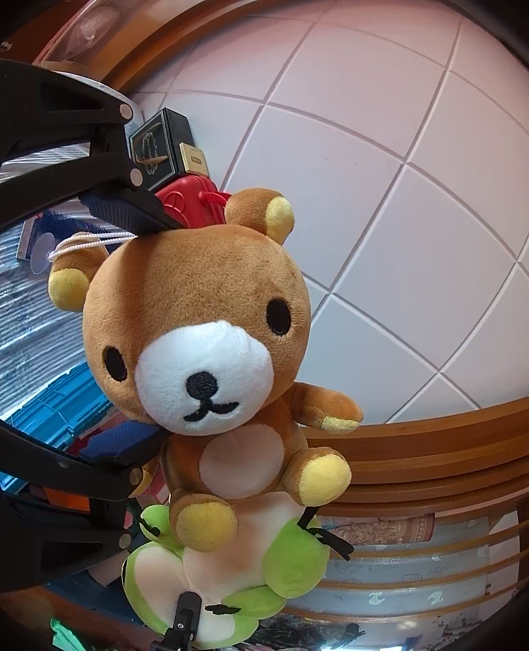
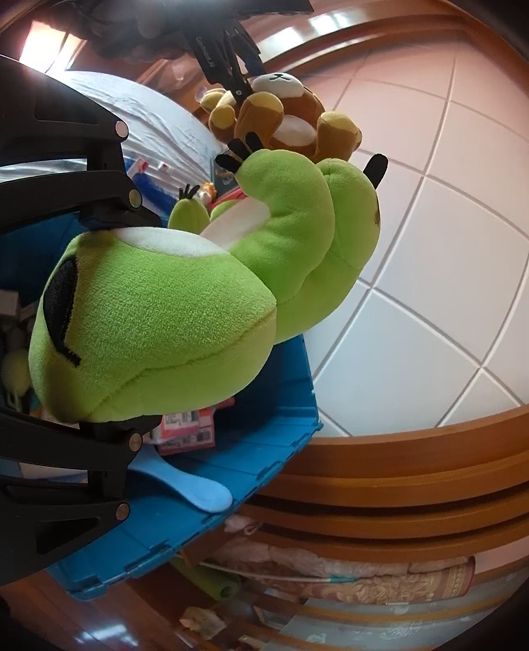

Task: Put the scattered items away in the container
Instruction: 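Lift and carry the teddy in the left tool and frog plush in the right tool over the bin, then open left gripper to drop the teddy while right gripper releases the frog into bin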

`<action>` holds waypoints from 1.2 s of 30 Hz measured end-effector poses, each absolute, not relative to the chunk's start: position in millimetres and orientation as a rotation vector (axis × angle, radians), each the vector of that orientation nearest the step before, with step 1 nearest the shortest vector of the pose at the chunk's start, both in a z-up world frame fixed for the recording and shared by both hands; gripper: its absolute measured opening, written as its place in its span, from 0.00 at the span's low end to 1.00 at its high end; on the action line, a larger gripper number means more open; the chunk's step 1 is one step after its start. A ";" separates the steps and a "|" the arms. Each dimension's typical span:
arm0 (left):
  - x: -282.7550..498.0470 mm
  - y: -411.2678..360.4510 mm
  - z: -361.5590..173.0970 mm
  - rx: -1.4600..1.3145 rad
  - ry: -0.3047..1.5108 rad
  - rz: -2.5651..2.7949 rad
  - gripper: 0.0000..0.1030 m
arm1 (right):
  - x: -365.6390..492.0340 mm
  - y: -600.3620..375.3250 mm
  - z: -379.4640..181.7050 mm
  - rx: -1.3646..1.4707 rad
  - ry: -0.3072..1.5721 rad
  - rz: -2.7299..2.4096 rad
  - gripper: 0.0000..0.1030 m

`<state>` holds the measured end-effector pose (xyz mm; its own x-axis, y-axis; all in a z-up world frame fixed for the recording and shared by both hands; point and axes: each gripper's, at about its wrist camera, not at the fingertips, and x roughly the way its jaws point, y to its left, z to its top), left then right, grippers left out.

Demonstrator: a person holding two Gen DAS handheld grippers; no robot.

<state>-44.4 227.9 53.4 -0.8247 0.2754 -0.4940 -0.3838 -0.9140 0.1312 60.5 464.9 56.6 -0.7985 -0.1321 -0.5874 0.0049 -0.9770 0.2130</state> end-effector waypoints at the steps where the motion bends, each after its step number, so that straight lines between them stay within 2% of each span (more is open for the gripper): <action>1: -47.5 233.2 53.1 -0.683 0.322 2.680 0.78 | 60.6 469.2 56.2 0.973 -0.314 -2.901 0.58; 13: -76.1 303.7 50.7 -0.672 0.397 2.562 0.78 | 58.4 517.0 43.2 1.016 -0.387 -2.974 0.58; 30: -106.3 350.5 42.4 -0.670 0.428 2.498 0.78 | 34.9 566.4 21.8 1.071 -0.406 -3.034 0.59; 32: -111.9 350.6 44.3 -0.667 0.407 2.496 0.83 | 32.3 567.6 20.8 1.063 -0.407 -3.036 0.66; 33: -115.8 349.6 45.6 -0.672 0.383 2.496 0.91 | 30.4 567.1 20.6 1.062 -0.397 -3.039 0.77; 34: -119.6 348.3 47.3 -0.676 0.360 2.498 0.95 | 28.6 564.3 21.0 1.069 -0.372 -3.042 0.89; 35: -122.0 346.6 49.6 -0.669 0.345 2.505 1.00 | 27.3 560.2 21.5 1.075 -0.339 -3.049 0.95; 36: -123.3 344.3 52.3 -0.657 0.335 2.514 1.00 | 26.0 557.8 22.5 1.071 -0.317 -3.056 1.00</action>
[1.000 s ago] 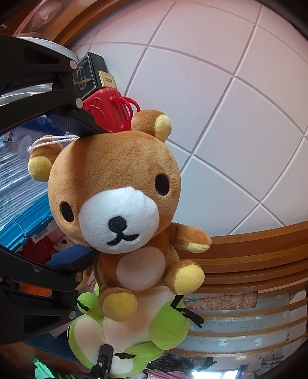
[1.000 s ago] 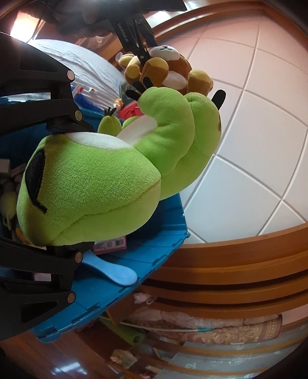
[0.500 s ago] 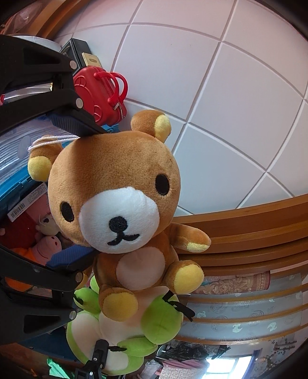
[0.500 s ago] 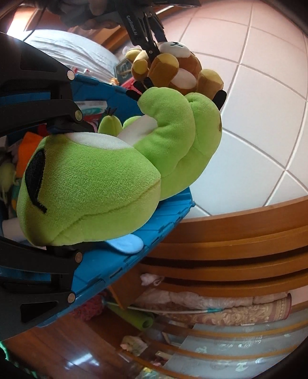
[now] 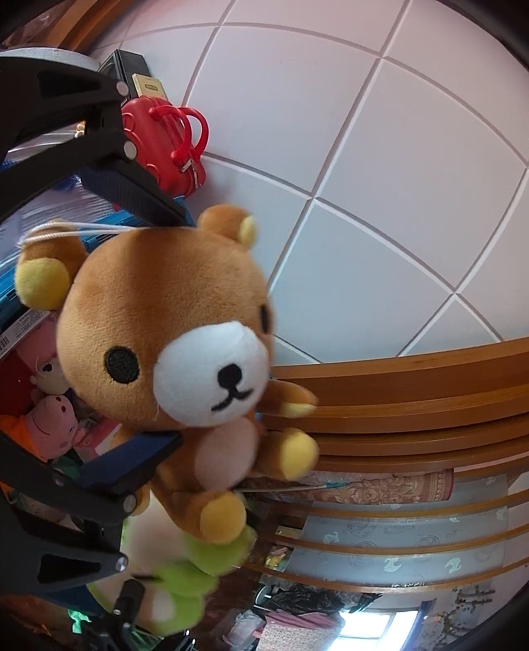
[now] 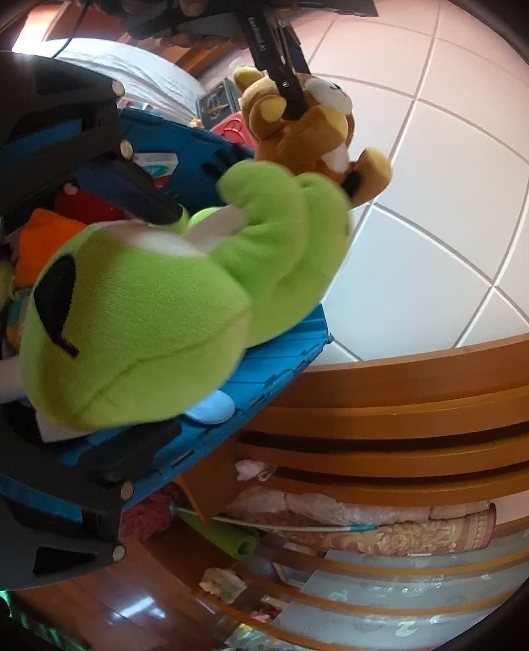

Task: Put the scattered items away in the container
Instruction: 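Open left gripper to drop the teddy while right gripper releases the frog into bin, then move left tool to the white pill bottle while right tool approaches red-white ointment box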

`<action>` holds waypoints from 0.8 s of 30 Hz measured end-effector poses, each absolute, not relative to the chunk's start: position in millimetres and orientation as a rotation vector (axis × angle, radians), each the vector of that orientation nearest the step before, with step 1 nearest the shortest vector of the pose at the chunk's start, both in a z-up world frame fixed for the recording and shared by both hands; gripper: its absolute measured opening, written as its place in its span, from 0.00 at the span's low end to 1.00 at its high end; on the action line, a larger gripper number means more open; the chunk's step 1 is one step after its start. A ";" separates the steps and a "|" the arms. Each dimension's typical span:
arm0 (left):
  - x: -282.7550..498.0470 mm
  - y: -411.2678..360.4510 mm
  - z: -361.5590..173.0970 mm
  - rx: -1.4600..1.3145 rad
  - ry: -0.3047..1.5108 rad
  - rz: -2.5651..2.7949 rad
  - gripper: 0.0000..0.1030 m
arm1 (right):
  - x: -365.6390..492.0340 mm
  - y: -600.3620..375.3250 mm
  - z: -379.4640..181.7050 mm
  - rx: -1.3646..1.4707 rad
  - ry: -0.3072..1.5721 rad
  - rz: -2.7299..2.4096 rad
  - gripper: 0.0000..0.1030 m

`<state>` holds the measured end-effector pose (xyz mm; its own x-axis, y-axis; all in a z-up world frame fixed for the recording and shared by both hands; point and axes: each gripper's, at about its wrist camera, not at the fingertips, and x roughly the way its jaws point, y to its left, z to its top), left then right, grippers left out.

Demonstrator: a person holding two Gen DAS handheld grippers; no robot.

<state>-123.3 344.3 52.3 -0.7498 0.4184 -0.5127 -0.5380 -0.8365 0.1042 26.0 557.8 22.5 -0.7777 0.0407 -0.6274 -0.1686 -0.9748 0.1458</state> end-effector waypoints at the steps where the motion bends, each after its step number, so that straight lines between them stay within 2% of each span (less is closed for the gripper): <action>1: -124.8 341.9 54.1 -0.654 0.324 2.520 1.00 | 24.9 555.6 23.3 -0.999 0.285 2.853 1.00; 10: -128.5 311.3 34.6 -0.750 0.307 2.542 1.00 | 24.4 543.6 22.5 -1.080 0.284 2.933 1.00; 24: -94.1 237.5 19.7 -0.803 0.262 2.632 1.00 | 26.2 488.2 41.1 -1.056 0.207 3.053 1.00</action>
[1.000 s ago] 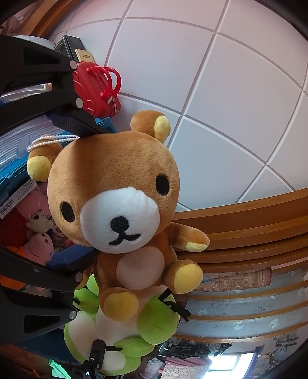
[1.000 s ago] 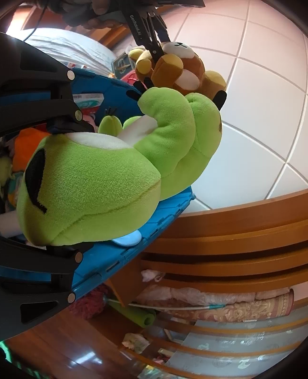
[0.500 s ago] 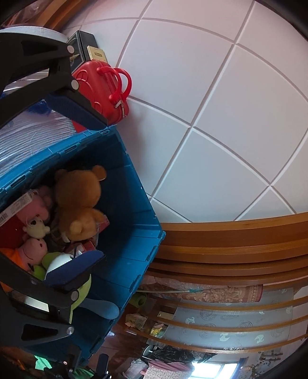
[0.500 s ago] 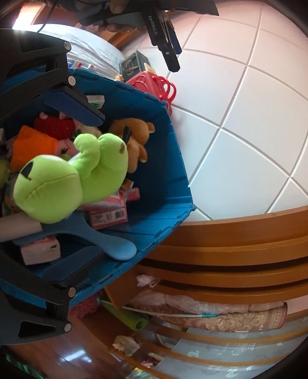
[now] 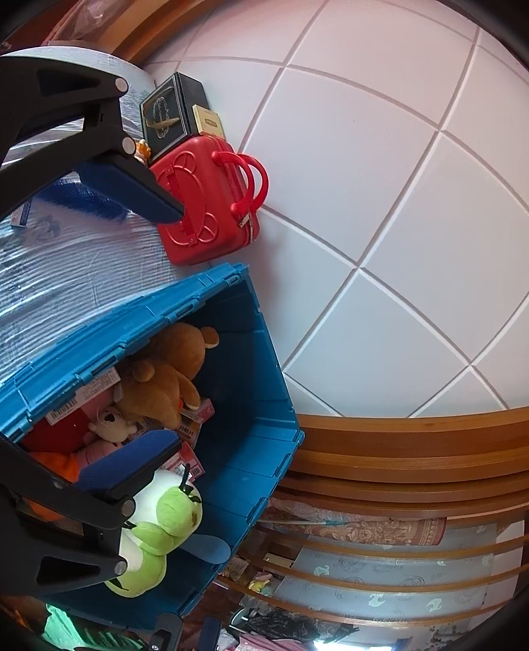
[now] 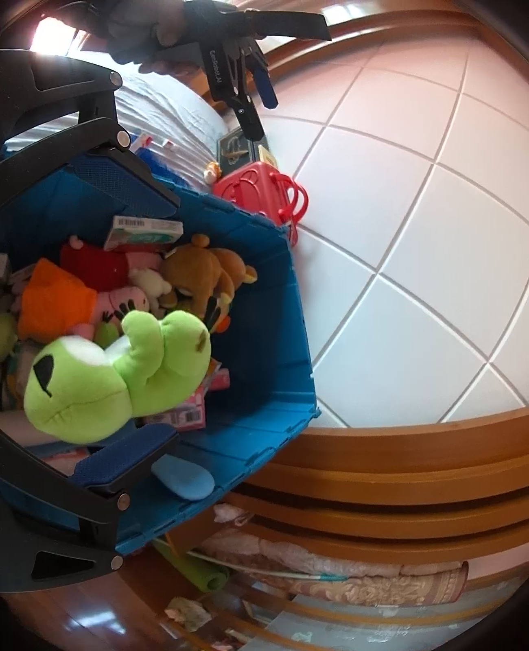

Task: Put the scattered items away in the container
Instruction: 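Move left tool to the white pill bottle while right tool approaches red-white ointment box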

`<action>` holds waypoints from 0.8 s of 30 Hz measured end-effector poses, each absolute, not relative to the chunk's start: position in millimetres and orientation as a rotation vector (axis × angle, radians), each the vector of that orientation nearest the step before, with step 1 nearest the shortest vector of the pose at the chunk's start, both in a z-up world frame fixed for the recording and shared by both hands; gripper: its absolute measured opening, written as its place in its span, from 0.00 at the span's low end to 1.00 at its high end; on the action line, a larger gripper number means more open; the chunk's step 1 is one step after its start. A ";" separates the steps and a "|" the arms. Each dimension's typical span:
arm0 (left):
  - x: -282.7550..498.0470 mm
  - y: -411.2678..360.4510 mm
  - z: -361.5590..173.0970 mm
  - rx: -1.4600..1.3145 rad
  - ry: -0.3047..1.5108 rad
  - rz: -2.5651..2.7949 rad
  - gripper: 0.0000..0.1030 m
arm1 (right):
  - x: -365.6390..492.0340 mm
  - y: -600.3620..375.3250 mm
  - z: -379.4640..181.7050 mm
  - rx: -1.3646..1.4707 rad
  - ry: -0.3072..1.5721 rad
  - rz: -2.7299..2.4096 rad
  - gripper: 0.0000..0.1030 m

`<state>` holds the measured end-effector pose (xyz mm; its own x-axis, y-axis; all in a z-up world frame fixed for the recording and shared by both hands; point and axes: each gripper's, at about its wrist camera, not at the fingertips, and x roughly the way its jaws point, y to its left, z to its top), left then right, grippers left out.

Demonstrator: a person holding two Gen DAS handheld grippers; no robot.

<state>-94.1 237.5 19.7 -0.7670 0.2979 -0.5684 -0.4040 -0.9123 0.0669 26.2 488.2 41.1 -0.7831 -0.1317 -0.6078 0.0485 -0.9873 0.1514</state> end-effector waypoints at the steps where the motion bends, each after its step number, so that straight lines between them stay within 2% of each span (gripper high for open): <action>1: -91.0 230.1 18.1 -0.808 0.260 2.642 1.00 | 25.1 482.3 41.1 0.993 -0.189 -2.861 1.00; 24: -69.8 17.4 -51.3 -1.109 0.181 2.850 1.00 | -3.1 279.2 16.8 0.983 -0.015 -2.575 1.00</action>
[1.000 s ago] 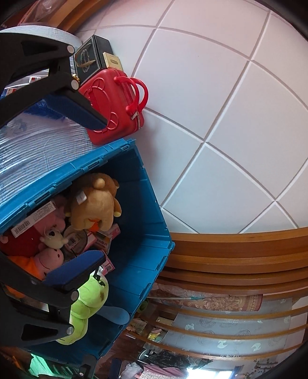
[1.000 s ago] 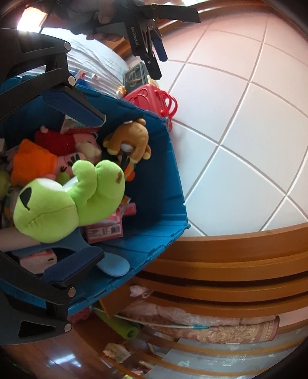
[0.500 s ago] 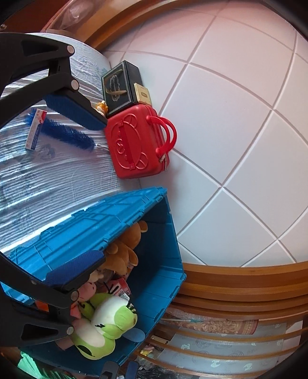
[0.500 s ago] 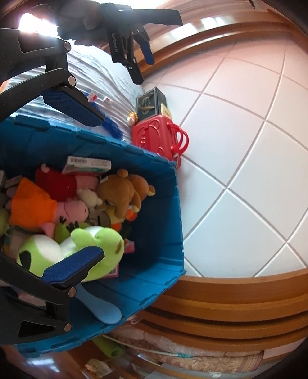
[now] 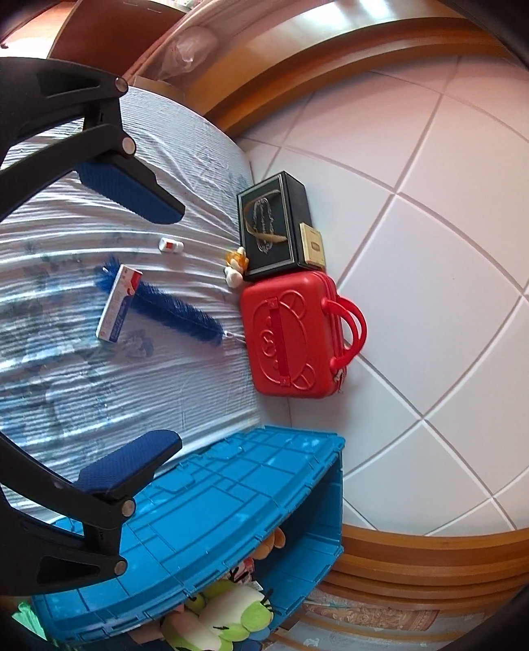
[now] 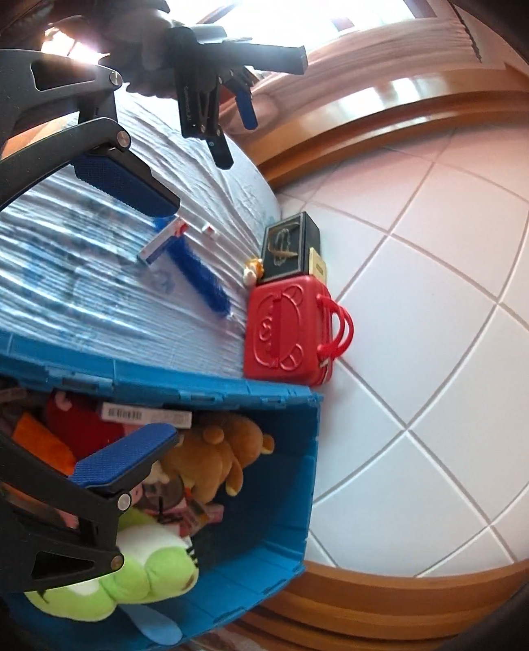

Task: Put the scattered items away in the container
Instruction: 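Move left tool to the white pill bottle while right tool approaches red-white ointment box, then grasp the white pill bottle with left gripper while right gripper grasps the ointment box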

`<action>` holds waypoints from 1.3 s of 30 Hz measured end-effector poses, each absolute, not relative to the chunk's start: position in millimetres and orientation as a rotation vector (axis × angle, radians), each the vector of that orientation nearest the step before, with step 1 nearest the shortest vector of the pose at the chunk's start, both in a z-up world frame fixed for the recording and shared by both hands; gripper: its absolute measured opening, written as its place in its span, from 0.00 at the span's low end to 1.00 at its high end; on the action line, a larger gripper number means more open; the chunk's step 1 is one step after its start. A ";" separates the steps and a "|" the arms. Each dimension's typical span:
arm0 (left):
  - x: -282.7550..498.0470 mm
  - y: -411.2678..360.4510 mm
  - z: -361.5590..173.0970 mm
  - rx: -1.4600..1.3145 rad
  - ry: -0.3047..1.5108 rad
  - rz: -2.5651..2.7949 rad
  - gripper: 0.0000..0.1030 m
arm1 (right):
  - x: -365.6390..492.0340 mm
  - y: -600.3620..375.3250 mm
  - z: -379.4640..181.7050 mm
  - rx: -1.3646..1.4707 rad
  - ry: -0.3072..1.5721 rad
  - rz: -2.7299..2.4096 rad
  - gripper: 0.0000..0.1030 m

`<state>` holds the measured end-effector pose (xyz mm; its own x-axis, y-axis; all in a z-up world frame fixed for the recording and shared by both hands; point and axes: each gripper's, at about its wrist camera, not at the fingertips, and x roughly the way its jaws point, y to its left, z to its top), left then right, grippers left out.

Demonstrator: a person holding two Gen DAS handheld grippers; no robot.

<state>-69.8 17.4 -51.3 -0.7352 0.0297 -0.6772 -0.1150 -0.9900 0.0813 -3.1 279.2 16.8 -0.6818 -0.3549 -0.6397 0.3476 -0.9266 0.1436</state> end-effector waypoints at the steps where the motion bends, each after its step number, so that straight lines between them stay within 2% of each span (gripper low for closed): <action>1: -71.8 7.8 -55.5 -1.127 0.180 2.854 1.00 | -4.0 268.1 13.1 0.985 -0.004 -2.563 1.00; 9: -92.9 -62.0 -92.7 -1.237 0.195 2.855 1.00 | -22.8 187.3 -37.5 1.053 0.075 -2.458 1.00; 20: -158.5 -132.7 -180.0 -1.359 0.271 2.785 1.00 | -61.2 80.5 -158.2 1.191 0.218 -2.296 1.00; 30: -216.5 -143.2 -255.0 -1.422 0.307 2.675 1.00 | -96.8 16.2 -238.9 1.241 0.454 -2.243 1.00; 39: -255.4 -135.1 -304.5 -1.424 0.318 2.626 1.00 | -120.0 0.8 -285.8 1.314 0.485 -2.210 1.00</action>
<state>-255.4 -135.1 -304.5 -0.5435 0.0195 -0.8392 -0.2194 -0.9683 0.1195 -120.0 0.8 -285.8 -0.3952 -0.2494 -0.8841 0.5969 -0.8013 -0.0408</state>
